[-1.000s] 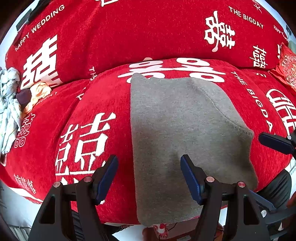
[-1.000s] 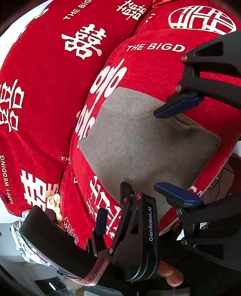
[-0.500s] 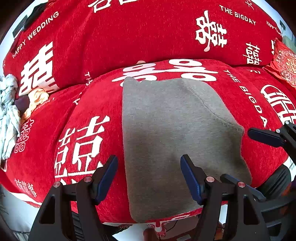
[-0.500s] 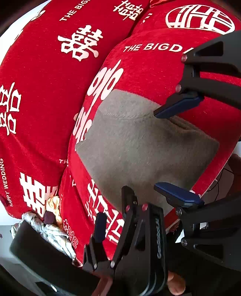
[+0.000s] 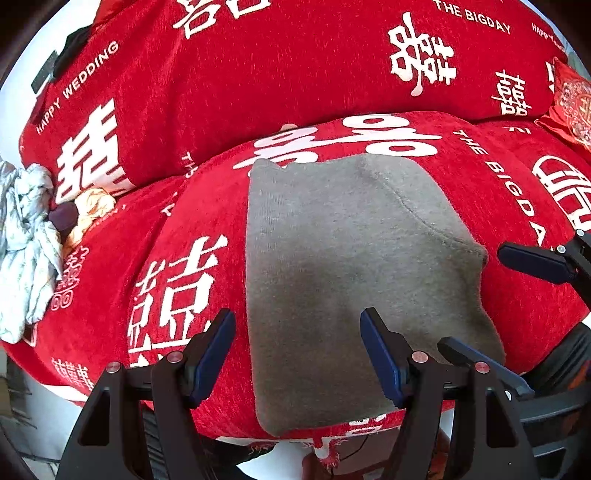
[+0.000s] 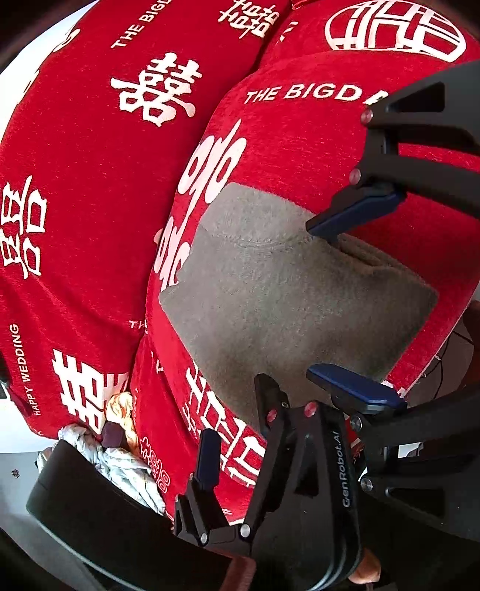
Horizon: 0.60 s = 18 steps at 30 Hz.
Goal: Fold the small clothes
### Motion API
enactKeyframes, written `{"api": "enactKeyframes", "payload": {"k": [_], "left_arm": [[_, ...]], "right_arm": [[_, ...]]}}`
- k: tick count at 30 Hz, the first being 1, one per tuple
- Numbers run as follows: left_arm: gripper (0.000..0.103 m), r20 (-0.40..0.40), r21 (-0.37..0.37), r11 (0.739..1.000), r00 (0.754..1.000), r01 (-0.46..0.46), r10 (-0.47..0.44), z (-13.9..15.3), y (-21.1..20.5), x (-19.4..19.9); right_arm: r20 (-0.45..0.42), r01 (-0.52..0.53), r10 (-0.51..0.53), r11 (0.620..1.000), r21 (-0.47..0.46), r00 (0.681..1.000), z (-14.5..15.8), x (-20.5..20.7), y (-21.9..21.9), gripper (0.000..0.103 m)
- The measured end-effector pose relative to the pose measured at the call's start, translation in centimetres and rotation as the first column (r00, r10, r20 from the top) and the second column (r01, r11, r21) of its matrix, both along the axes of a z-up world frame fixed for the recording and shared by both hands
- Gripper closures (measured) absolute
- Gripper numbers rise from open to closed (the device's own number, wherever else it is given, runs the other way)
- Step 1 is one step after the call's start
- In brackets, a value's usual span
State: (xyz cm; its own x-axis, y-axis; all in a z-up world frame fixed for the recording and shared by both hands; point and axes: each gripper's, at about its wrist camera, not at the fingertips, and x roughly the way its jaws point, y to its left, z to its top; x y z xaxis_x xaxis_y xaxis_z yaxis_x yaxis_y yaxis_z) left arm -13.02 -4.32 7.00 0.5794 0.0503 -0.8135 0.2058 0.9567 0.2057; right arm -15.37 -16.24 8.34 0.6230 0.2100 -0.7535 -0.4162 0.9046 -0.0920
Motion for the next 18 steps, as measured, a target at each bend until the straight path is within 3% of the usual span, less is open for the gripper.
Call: {"api": "enactKeyframes", "payload": {"k": [6,13,14,15,16,18], "left_arm": [[0.032,0.014,-0.004,1.0,1.0,0.008,-0.008,0.6,-1.8,0.0],[0.032,-0.067,-0.049,0.994,0.992,0.101,-0.104,-0.3,-6.4,1.2],[0.03,-0.08,-0.066,0.991,0.989,0.119,-0.124,-0.5,-7.5,1.4],[0.02,-0.085,-0.071,0.989,0.987,0.127,-0.133,-0.6,-8.3,1.6],[0.001,-0.085,-0.071,0.989,0.987,0.132,-0.138,-0.8,-9.3,1.9],[0.001,-0.068,-0.088,0.985,0.986,0.146,-0.152,-0.8,-11.3,2.4]], "right_arm": [[0.008,0.012,-0.012,0.999,0.03,1.0,0.1,-0.3,-1.5,0.029],[0.008,0.139,-0.14,0.987,0.081,0.99,0.3,-0.4,-7.4,0.029],[0.003,0.17,-0.171,0.981,0.093,0.985,0.3,-0.4,-8.8,0.028],[-0.017,0.218,-0.218,0.973,0.071,0.976,0.3,-0.4,-10.0,0.028],[-0.023,0.252,-0.251,0.964,0.079,0.968,0.3,-0.5,-11.6,0.028],[-0.024,0.302,-0.301,0.95,0.085,0.953,0.2,-0.6,-13.8,0.027]]}}
